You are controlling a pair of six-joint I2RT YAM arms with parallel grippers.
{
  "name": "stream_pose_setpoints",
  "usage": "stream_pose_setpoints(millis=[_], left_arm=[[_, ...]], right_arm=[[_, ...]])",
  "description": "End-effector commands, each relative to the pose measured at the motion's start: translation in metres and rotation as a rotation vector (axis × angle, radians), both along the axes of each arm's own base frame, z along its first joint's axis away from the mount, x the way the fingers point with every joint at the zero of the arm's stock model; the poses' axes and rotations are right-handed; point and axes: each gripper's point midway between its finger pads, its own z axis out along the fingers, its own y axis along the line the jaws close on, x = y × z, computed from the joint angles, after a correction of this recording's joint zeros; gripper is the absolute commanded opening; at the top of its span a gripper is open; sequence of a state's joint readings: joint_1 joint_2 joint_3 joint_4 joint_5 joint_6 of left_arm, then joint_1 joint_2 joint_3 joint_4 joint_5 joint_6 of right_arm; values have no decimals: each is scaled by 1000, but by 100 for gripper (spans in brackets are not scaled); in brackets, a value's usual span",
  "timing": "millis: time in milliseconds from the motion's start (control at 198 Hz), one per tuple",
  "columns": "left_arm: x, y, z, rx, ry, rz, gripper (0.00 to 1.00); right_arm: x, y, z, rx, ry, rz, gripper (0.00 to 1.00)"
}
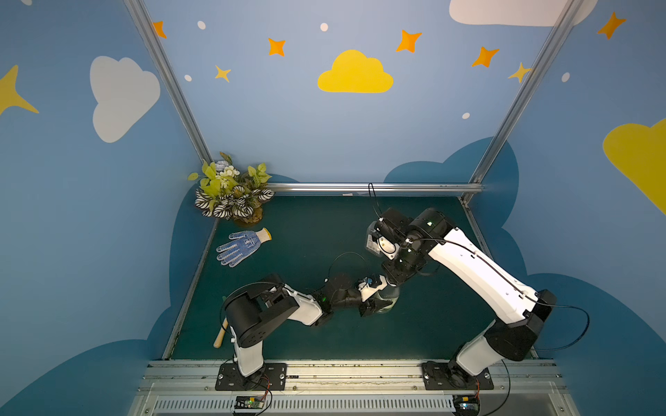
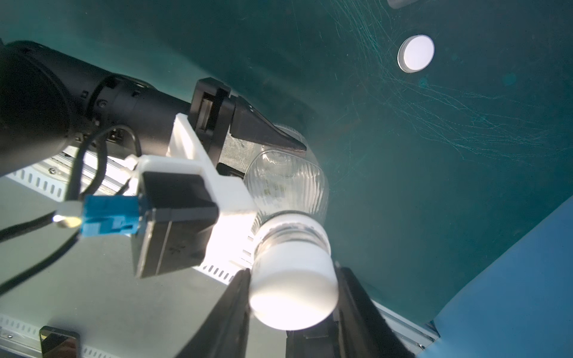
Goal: Screw on the bottle caps
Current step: Place the bottle cap on the plastic bottle.
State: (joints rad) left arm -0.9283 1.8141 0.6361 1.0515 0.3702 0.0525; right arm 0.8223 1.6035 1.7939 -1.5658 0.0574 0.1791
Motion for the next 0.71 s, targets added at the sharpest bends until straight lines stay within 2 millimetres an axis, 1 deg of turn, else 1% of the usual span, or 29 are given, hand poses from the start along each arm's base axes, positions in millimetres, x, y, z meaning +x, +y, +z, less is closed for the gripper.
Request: stream_pose_setpoints(millis=[0,273,702], left_arm=[[7,-2,22,-75,-48,14,50],[7,-1,21,-71,-51,13,50],[9,-1,20,-68,-49,23,51]], right_arm=[[-5,-16,1,-36,16,-25,44],[-1,-11,2,-24,19,-20,44],[1,-12,0,-43,13,-31,45]])
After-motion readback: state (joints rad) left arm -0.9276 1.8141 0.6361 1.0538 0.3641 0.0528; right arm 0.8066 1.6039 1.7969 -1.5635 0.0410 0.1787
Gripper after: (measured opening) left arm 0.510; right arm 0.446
